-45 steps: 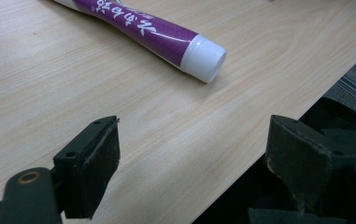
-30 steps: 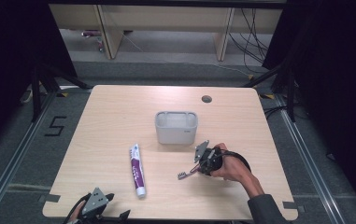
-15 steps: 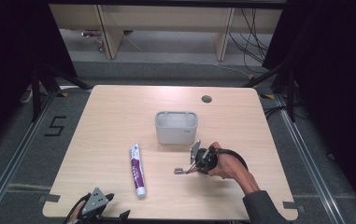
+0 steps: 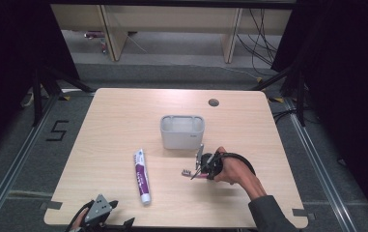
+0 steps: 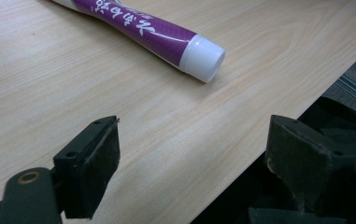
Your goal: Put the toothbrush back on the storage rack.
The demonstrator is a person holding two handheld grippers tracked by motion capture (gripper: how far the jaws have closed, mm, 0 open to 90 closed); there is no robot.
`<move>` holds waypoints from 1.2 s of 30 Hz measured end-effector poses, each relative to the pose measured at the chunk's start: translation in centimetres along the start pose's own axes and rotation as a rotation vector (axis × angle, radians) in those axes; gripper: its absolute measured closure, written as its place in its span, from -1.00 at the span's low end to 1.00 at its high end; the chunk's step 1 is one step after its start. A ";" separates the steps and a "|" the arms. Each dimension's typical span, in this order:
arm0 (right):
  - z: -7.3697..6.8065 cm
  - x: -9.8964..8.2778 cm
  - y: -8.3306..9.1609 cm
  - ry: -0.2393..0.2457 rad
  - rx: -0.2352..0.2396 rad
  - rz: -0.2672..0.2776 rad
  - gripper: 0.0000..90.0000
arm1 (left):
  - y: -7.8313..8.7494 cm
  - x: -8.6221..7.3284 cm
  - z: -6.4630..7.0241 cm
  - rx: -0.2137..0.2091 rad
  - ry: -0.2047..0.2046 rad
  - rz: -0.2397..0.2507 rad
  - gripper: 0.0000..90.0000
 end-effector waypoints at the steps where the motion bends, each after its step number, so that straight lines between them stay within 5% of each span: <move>1: 0.1 0.0 -0.2 0.010 -0.003 0.006 0.82 | 0.0 0.0 0.1 -0.009 0.000 -0.003 -0.62; 3: 0.2 0.1 -0.1 0.024 0.006 -0.001 0.83 | -0.1 0.0 0.2 -0.008 0.008 0.012 -0.62; 5: -0.2 -0.1 0.1 -0.029 0.006 -0.048 0.83 | -0.1 0.1 0.2 -0.005 0.007 0.017 -0.62; 7: 0.3 0.2 -0.2 0.036 -0.006 -0.017 0.83 | -0.1 0.1 0.2 -0.004 0.006 0.015 -0.61; 13: 0.1 -0.2 0.4 -0.018 -0.006 -0.041 0.84 | -0.1 0.1 0.2 -0.006 0.008 0.011 -0.62; 15: 0.7 -0.1 0.4 0.011 -0.030 0.004 0.84 | 0.0 0.0 0.0 -0.003 0.002 0.001 -0.62; 18: 0.7 -0.2 1.4 -0.047 -0.046 0.002 0.84 | -0.1 0.0 0.2 -0.006 0.006 0.011 -0.62; 19: 1.2 -0.2 1.4 -0.014 -0.059 0.033 0.84 | -0.1 0.1 0.1 -0.004 0.006 0.014 -0.62; 20: 0.5 -0.5 1.9 -0.109 -0.052 -0.017 0.84 | -0.1 0.1 0.2 -0.002 0.006 0.016 -0.61; 21: 1.0 -0.3 1.9 -0.053 -0.055 0.023 0.84 | -0.1 0.1 0.2 -0.003 0.007 0.017 -0.62; 22: 1.0 -0.3 1.9 -0.053 -0.055 0.023 0.84 | -0.1 0.1 0.2 -0.003 0.007 0.017 -0.62; 23: 0.8 -0.4 2.4 -0.112 -0.040 0.032 0.84 | -0.1 0.0 0.2 -0.007 0.006 0.009 -0.62; 26: 1.6 -0.3 2.4 -0.057 -0.073 0.083 0.84 | -0.1 0.1 0.1 -0.005 0.006 0.014 -0.62; 27: 1.3 -0.3 2.6 -0.102 -0.066 0.073 0.84 | -0.1 0.1 0.2 -0.005 0.005 0.015 -0.62; 29: 1.7 -0.2 2.6 -0.089 -0.089 0.094 0.84 | 0.0 0.0 0.1 0.000 0.002 0.008 -0.62; 31: 1.6 -0.2 2.8 -0.133 -0.083 0.087 0.84 | 0.1 0.0 0.1 -0.005 0.004 -0.004 -0.62; 36: 2.0 -0.1 3.1 -0.115 -0.096 0.121 0.84 | -0.1 0.1 0.2 -0.003 0.008 0.016 -0.62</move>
Point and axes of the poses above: each handheld gripper's, and its own axes: y roughly backward along the jaws, x roughly out of its top, z roughly to its right, the point moved 8 cm from there along -y, roughly forward along the jaws, and after that the axes turned 13 degrees about -x, right-handed, at the moved point
